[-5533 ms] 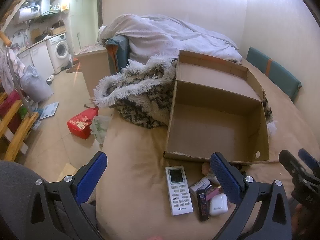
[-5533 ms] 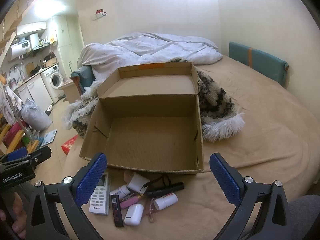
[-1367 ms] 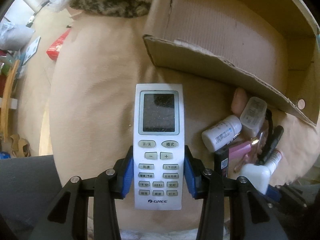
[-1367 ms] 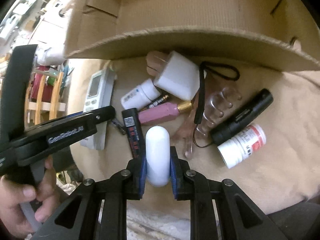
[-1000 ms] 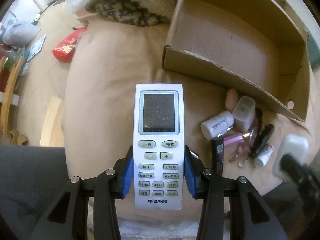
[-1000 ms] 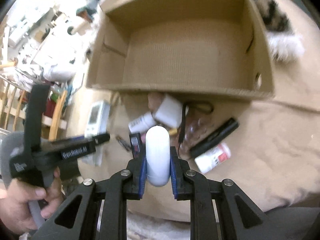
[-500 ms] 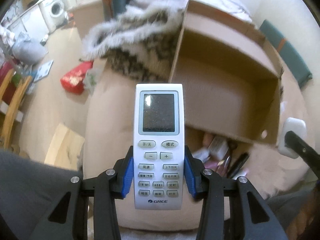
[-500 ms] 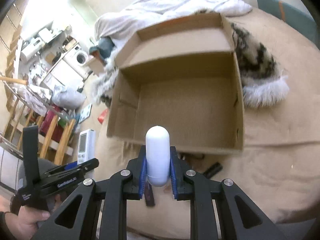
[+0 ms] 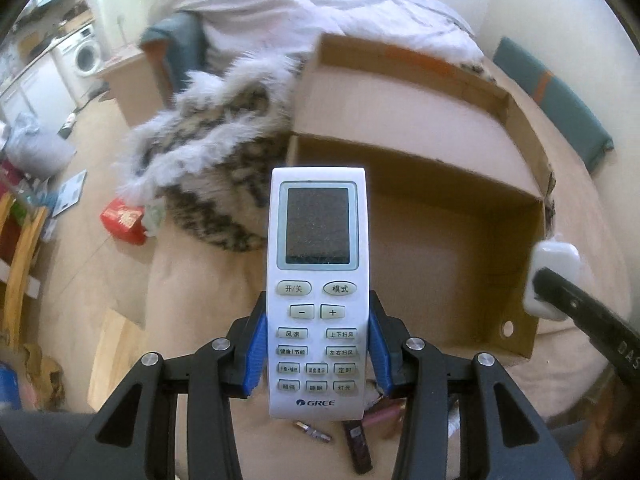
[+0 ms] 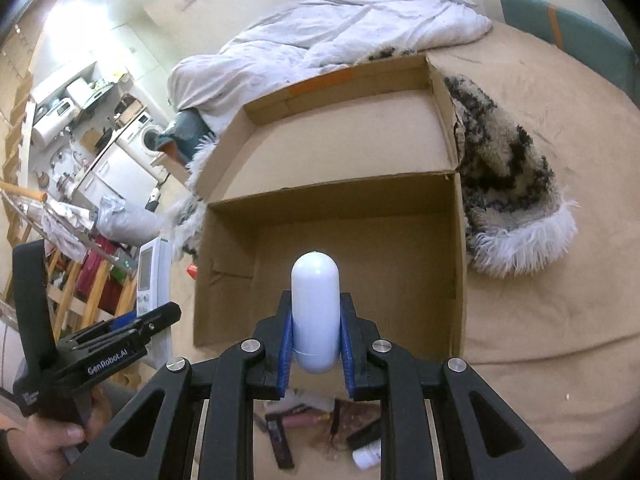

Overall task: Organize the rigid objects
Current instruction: 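Carry the remote and earbud case into the box and release both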

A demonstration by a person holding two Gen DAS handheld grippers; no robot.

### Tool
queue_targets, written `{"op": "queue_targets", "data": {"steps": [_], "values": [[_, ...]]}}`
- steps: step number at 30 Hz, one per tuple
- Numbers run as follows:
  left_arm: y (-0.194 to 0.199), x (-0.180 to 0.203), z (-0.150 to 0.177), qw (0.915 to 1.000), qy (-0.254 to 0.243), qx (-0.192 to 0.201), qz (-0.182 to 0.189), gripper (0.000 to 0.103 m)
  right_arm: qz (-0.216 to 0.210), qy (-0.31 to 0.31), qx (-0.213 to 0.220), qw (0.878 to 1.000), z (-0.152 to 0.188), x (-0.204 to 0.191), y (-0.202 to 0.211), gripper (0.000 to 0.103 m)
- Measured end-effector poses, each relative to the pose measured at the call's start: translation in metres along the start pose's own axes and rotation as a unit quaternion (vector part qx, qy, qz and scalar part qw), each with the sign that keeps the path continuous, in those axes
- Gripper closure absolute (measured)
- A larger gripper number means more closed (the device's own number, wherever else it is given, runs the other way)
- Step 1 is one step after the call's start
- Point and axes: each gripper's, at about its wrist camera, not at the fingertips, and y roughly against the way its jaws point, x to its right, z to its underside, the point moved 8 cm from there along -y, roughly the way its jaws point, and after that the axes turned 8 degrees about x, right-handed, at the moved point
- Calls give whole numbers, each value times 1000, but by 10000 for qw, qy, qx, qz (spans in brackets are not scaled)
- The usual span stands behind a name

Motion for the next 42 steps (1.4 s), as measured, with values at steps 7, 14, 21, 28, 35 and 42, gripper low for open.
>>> {"op": "queue_targets", "data": {"steps": [7,14,21,28,35,42], "values": [[-44,32,3,9989,-424,-204,39,63,266,46,-383,9989,8,15,-50,82],[-78,34,5,9991,-305,-265,128,63,476,-81,-892,9948,28,28,-78,82],[-92,27,15,9986,-485,-229,36,63,619,-254,-1345,9887,48,39,-99,82],[-107,23,24,9978,-493,-439,-103,63,756,-381,-1697,9819,62,46,-114,82],[-118,22,32,9971,-467,-594,-100,63,880,-474,-1744,9796,63,52,-117,82],[-129,21,32,9965,-568,-585,-159,63,888,-230,-1465,9850,52,40,-110,82]]}}
